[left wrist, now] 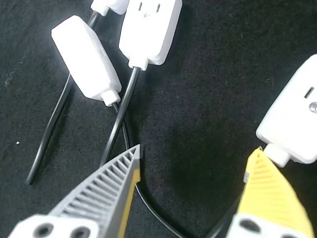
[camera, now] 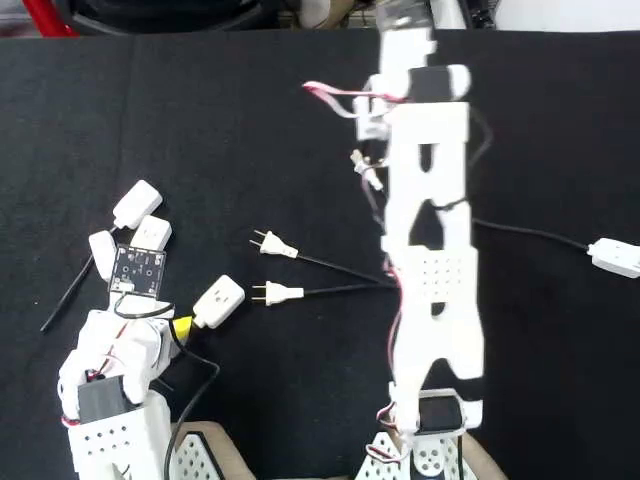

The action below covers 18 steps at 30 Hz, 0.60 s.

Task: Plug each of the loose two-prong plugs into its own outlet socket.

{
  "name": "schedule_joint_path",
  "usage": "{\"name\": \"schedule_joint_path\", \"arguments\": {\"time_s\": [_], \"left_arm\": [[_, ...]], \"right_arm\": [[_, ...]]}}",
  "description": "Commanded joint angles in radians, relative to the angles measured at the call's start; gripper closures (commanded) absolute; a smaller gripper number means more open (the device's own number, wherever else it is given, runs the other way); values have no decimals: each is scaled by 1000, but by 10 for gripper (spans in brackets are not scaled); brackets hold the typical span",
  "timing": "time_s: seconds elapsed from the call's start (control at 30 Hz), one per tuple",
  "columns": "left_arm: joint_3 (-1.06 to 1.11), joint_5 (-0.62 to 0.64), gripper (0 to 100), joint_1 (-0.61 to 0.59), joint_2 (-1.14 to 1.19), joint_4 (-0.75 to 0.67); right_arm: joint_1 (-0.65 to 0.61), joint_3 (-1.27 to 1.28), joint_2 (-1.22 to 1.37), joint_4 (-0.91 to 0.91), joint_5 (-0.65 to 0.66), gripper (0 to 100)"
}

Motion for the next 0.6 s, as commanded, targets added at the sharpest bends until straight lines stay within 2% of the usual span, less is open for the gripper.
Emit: {"name": "schedule_joint_path", "arguments": {"time_s": [0.0,0.2,0.27,0.37,0.43,0.57], "left_arm": [[-10,-9,676,-2,5,-12],[-10,-11,676,-2,5,-12],[-10,-11,676,-2,5,-12],[-10,-11,676,-2,5,-12],[-10,-11,676,-2,5,-12],[-10,-11,676,-2,5,-12]], "right_arm": [[-60,15,8,35,106,984],[-83,12,64,21,201,979],[-77,10,73,21,221,924],[-54,10,70,29,269,783],[-40,13,56,32,347,715],[-5,19,5,37,463,694]]}}
